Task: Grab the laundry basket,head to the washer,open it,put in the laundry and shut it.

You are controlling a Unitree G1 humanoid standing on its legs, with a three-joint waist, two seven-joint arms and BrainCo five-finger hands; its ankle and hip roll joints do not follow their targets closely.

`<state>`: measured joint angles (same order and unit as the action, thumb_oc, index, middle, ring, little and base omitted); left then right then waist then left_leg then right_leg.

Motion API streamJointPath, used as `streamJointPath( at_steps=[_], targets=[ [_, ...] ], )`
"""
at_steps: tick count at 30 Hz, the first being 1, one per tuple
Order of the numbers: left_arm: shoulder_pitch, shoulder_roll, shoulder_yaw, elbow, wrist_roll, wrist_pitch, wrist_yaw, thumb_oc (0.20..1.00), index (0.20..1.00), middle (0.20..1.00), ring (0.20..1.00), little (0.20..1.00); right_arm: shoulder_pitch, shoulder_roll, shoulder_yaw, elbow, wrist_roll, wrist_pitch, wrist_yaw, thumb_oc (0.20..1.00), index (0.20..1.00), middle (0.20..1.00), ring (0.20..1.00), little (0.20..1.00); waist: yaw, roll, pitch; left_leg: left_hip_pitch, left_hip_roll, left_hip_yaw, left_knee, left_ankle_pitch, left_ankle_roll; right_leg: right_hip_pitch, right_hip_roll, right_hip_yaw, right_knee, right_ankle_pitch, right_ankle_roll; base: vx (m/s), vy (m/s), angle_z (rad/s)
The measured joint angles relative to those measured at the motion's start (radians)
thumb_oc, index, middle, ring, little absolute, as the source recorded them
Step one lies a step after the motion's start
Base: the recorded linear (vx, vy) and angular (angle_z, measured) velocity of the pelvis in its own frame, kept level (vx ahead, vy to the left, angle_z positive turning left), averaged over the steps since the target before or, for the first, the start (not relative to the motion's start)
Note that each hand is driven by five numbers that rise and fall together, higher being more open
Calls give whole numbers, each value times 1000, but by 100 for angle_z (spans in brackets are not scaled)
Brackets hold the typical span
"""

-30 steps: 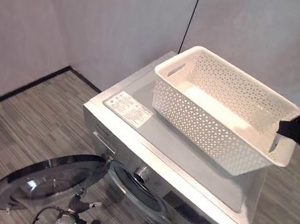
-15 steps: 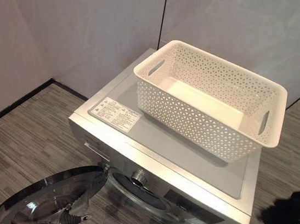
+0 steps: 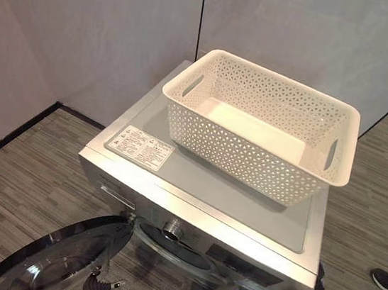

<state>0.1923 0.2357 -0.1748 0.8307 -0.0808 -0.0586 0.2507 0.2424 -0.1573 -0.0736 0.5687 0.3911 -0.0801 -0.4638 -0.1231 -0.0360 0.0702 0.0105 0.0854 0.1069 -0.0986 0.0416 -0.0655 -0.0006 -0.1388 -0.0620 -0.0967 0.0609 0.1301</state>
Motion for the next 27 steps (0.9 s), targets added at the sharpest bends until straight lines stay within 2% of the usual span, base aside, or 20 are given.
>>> streamJointPath(
  at_steps=[4, 7, 8, 12, 13, 14, 16, 17, 18, 19, 20, 21, 22, 24, 25, 26, 27],
  targets=[
    [4, 0, -6, -34, 0, -15, 2, 1000, 1000, 1000, 1000, 1000, -15, -6, 74, 8, 0, -3, 51, 200, 200, 200, 200, 200, 2, 11, 11, -43, -5, 17, 5, 8, -2, -55, -3, 21, 0, 20, -1, -173, 70, -14],
    [-28, 0, -9, -39, 0, -28, 6, 1000, 1000, 1000, 1000, 1000, -53, -27, 105, 28, -3, -3, 66, 200, 200, 200, 200, 200, 2, 24, 47, -83, -15, 38, 5, 23, 7, -105, -11, 38, 9, 48, 4, -147, 115, -19],
    [-59, 6, -26, -62, -1, -29, 10, 1000, 1000, 1000, 1000, 1000, -86, -37, 104, 34, -3, -2, 70, 200, 200, 200, 200, 200, 1, 37, 90, -94, -24, 51, 5, 28, 11, -123, -20, 55, 8, 60, 10, -137, 158, -19],
    [-143, 3, -55, -76, -1, -42, 17, 1000, 1000, 1000, 1000, 1000, -101, -48, 103, 33, -3, -2, 76, 200, 200, 200, 200, 200, -1, 70, 144, -120, -56, 74, 10, 30, 23, -163, -45, 87, 9, 79, 26, -92, 185, -16],
    [-166, 2, -63, -77, -1, -43, 18, 1000, 1000, 1000, 1000, 1000, -103, -38, 103, 32, -5, -2, 79, 200, 200, 200, 200, 200, -21, 70, 161, -120, -71, 79, 16, 24, 26, -165, -52, 89, 10, 85, 32, -119, 304, -22],
    [-187, -4, -74, -78, -1, -48, 22, 1000, 1000, 1000, 1000, 1000, -103, -44, 104, 27, -14, -1, 84, 200, 200, 200, 200, 200, -27, 76, 173, -127, -84, 83, 22, 15, 42, -176, -69, 105, 10, 92, 42, -115, 188, -19],
    [-204, -1, -80, -82, -1, -52, 21, 1000, 1000, 1000, 1000, 1000, -103, -33, 105, 22, -19, -1, 100, 200, 200, 200, 200, 200, -32, 67, 193, -120, -101, 122, 23, 7, 56, -198, -85, 123, 27, 108, 51, -95, 130, -43],
    [-213, -1, -81, -85, -1, -52, 21, 1000, 1000, 1000, 1000, 1000, -107, -30, 115, 19, -22, 0, 104, 200, 200, 200, 200, 200, -34, 68, 215, -113, -99, 141, 24, 11, 69, -209, -93, 102, 51, 111, 49, -64, 96, -46],
    [-217, 2, -83, -89, 0, -52, 21, 1000, 1000, 1000, 1000, 1000, -103, -29, 129, 19, -22, 7, 108, 200, 200, 200, 200, 200, -35, 62, 231, -100, -105, 156, 21, 11, 70, -210, -97, 42, 60, 121, 38, -63, 94, -37],
    [-218, 6, -84, -99, -1, -50, 20, 1000, 1000, 1000, 1000, 1000, -97, -25, 144, 12, -24, 12, 118, 200, 200, 200, 200, 200, -35, 56, 240, -102, -113, 170, 36, -2, 89, -211, -93, -5, 61, 147, 22, -86, 87, -40],
    [-215, 15, -82, -116, -1, -51, 20, 1000, 1000, 1000, 1000, 1000, -100, -29, 165, -4, -24, 15, 119, 200, 200, 200, 200, 200, -25, 61, 258, -108, -95, 178, 53, -11, 100, -221, -91, -42, 66, 184, 6, -138, 52, -43],
    [-214, 24, -83, -121, -1, -55, 20, 1000, 1000, 1000, 1000, 1000, -102, -33, 179, -13, -25, 15, 120, 200, 200, 200, 200, 200, -24, 64, 265, -108, -89, 186, 55, -14, 100, -234, -90, -56, 76, 194, 2, -282, 82, -37],
    [-214, 40, -75, -132, -3, -56, 20, 1000, 1000, 1000, 1000, 1000, -112, -42, 224, -18, -37, 15, 131, 200, 200, 200, 200, 200, -14, 75, 270, -134, -75, 207, 59, 0, 120, -284, -85, -87, 206, 93, -26, -301, 51, -31],
    [-212, 62, -72, -157, -23, -68, 22, 1000, 1000, 1000, 1000, 1000, -146, -63, 286, -21, -55, 16, 147, 200, 200, 200, 200, 200, 16, 92, 278, -176, -37, 218, 65, 16, 117, -365, -58, -87, 453, -53, -41, -267, -36, -26],
    [-214, 76, -72, -168, -32, -72, 23, 1000, 1000, 1000, 1000, 1000, -180, -75, 348, -26, -68, 15, 158, 200, 200, 200, 200, 200, 42, 89, 281, -219, -14, 221, 83, 34, 111, -397, -48, -90, 581, -138, -37, -144, -68, -24],
    [-227, 96, -66, -168, -38, -71, 26, 1000, 1000, 1000, 1000, 1000, -207, -85, 388, -29, -75, 15, 167, 200, 200, 200, 200, 200, 64, 80, 290, -250, 5, 222, 101, 40, 105, -398, -47, -101, 636, -193, -28, -244, -189, -29],
    [-239, 117, -63, -161, -40, -69, 35, 1000, 1000, 1000, 1000, 1000, -251, -77, 422, -31, -92, 14, 184, 200, 200, 200, 200, 200, 104, 53, 301, -263, 15, 226, 109, 47, 89, -318, -57, -123, 568, -219, -16, -298, -218, -25]
  ],
)
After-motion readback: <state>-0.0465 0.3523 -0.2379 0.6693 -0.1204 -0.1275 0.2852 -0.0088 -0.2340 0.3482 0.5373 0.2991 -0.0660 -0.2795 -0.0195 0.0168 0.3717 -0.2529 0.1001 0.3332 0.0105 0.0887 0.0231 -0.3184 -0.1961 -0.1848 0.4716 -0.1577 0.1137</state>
